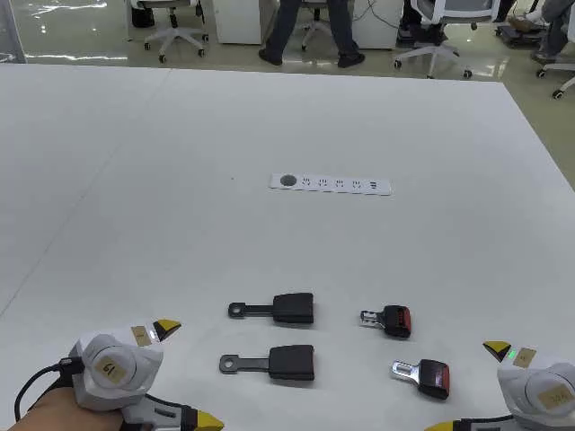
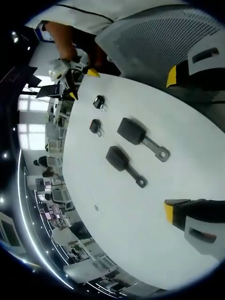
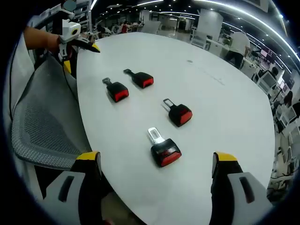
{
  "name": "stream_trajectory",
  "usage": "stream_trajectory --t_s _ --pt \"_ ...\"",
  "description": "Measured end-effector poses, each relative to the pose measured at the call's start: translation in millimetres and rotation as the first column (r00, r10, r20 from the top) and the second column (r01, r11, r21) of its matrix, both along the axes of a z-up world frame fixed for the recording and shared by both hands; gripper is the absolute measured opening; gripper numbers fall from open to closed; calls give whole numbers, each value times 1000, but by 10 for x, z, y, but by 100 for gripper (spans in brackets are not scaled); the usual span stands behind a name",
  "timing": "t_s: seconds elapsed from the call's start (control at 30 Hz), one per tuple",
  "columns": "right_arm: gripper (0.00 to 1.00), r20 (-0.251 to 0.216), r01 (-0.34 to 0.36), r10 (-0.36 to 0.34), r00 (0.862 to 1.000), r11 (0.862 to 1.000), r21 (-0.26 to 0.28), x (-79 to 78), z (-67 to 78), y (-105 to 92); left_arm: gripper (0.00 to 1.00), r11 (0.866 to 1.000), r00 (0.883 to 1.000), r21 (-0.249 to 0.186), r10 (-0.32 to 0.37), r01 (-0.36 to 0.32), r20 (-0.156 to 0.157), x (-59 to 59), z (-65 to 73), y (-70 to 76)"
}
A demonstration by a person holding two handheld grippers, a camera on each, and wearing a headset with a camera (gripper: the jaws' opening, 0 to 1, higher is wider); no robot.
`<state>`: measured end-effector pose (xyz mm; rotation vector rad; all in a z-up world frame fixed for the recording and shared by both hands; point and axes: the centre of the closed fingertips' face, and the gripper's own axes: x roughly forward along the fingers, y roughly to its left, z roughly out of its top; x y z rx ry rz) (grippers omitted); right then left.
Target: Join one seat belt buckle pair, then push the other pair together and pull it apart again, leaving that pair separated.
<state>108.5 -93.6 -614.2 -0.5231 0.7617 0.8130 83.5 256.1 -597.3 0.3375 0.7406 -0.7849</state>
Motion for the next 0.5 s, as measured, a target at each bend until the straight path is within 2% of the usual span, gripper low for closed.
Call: stream_trajectory --t_s 0.27,0.5 --pt "91 -5 -4 4 1000 1000 1 -7 2 -2 94 1000 1000 11 3 -3 3 29 1 29" --pt "91 -10 0 0 1000 1000 -5 4 -16 -50 94 1000 1000 19 -9 9 1 37 11 -31"
